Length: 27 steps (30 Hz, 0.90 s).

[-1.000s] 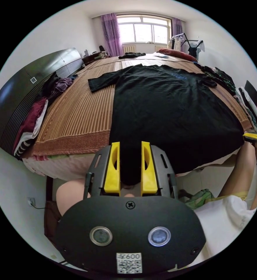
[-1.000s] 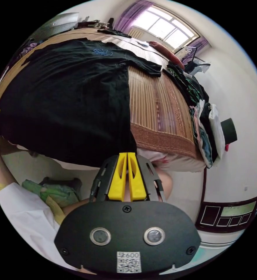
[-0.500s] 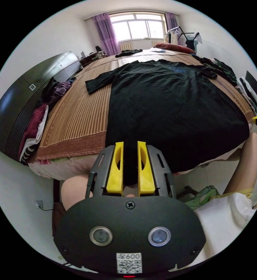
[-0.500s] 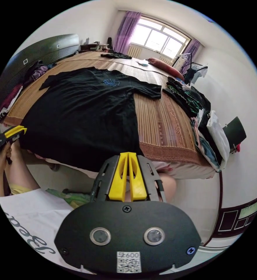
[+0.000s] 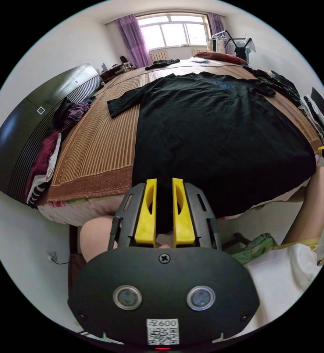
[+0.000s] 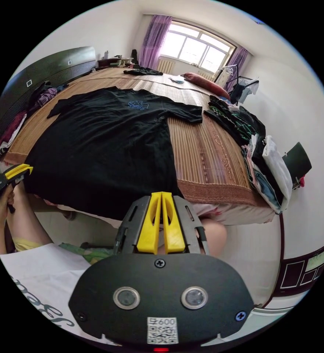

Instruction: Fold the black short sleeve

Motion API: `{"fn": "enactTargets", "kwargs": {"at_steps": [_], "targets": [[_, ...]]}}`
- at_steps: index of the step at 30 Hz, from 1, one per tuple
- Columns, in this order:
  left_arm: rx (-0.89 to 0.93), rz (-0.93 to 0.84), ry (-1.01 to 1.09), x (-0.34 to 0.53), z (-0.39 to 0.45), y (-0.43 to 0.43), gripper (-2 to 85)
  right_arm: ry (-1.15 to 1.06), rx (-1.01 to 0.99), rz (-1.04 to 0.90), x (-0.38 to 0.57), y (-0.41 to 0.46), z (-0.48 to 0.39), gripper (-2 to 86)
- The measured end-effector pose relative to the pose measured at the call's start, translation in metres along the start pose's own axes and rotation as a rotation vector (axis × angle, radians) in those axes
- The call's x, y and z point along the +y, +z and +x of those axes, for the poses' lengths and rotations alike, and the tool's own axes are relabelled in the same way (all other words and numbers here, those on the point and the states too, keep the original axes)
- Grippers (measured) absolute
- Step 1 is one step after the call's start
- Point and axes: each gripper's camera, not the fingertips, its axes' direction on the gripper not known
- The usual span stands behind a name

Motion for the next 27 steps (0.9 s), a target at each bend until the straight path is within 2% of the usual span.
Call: {"fn": "enactTargets", "kwargs": {"at_steps": [16, 21, 27], "targets": [[-0.012, -0.003, -0.005, -0.002, 0.005, -0.008, 6.6, 0.013, 0.011, 0.028, 0.042, 0.000, -0.090, -0.8], [-0.017, -0.003, -0.002, -0.001, 0.006, -0.011, 6.4, 0.045, 0.058, 0.086, 0.051, -0.014, -0.114, -0.9], [0.005, -0.001, -0.014, 0.000, 0.002, -0.014, 6.4, 0.128, 0.181, 0.242, 0.043, -0.063, -0.121, -0.9]]}}
